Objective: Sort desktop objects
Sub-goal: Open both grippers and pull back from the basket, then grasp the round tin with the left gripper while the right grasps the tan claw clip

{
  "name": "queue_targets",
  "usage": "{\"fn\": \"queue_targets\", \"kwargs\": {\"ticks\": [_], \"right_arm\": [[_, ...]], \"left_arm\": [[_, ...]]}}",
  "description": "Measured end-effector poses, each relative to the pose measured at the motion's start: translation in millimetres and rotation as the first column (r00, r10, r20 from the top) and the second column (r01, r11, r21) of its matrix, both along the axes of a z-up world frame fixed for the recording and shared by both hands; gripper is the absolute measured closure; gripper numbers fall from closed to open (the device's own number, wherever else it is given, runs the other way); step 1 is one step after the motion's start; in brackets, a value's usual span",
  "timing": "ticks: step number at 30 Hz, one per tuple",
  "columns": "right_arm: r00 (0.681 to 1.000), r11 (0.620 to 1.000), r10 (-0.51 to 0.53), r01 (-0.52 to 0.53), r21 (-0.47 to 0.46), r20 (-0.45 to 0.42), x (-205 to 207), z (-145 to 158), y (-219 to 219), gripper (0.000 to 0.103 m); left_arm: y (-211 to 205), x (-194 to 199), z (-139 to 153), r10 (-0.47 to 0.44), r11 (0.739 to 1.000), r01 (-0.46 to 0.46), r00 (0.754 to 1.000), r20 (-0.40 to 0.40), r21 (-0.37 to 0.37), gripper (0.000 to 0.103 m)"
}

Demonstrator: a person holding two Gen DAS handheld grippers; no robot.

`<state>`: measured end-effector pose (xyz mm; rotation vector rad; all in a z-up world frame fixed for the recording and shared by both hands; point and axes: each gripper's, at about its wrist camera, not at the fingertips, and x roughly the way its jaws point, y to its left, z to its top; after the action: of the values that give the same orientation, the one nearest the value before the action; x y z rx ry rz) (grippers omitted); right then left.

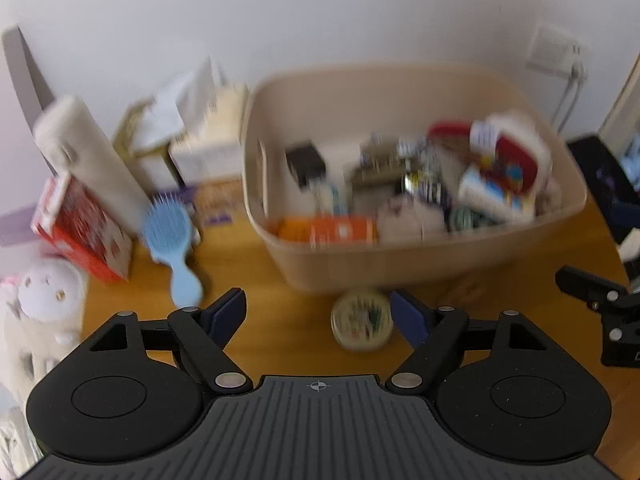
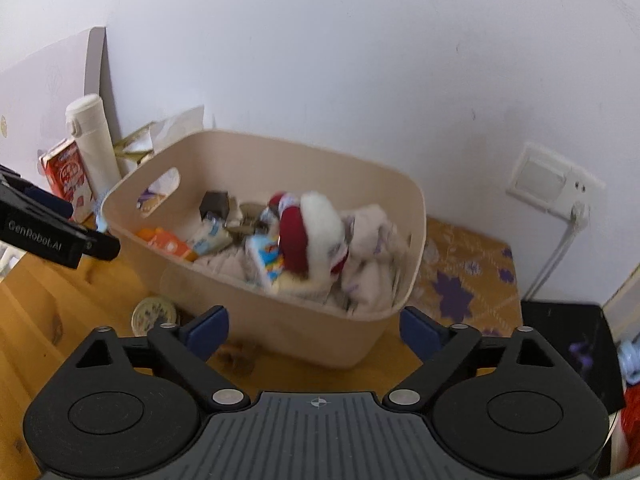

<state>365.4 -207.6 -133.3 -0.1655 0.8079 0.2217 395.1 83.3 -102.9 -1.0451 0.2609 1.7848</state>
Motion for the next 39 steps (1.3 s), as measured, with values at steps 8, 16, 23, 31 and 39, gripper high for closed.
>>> {"fn": "queue_targets", "kwargs": {"ticks": [8, 16, 23, 31, 39], "right_arm": [[0.997, 1.000, 0.001, -0.001, 0.005, -0.077, 0, -28, 8, 0.000], [0.986, 1.000, 0.029, -0.027, 0.013, -0.165, 11, -60, 17, 0.000], [0.982, 0.998, 0.050, -0.041, 0.053, -0.184, 23, -89, 28, 0.000], [0.984, 0.994, 0.096, -0.088, 0.061, -0.152, 33, -103, 42, 0.010], [0.984, 0.994, 0.097, -0.088, 0.067, -0.146, 35, -111, 49, 0.043]], "left_arm": [[6, 13, -30, -0.032, 0.998, 0.034, 0.998, 0.048, -0.048, 0.022], [25, 14, -47, -0.049, 0.997, 0.055, 0.995, 0.083, -0.061, 0.021], [44, 12, -64, -0.025, 0.996, 0.035, 0.992, 0.121, -0.078, 0.021], [58, 12, -80, 0.001, 0.993, 0.016, 0.989, 0.147, -0.113, 0.022], [63, 15, -78, -0.014, 0.994, 0.026, 0.993, 0.117, -0.107, 0.044]]}}
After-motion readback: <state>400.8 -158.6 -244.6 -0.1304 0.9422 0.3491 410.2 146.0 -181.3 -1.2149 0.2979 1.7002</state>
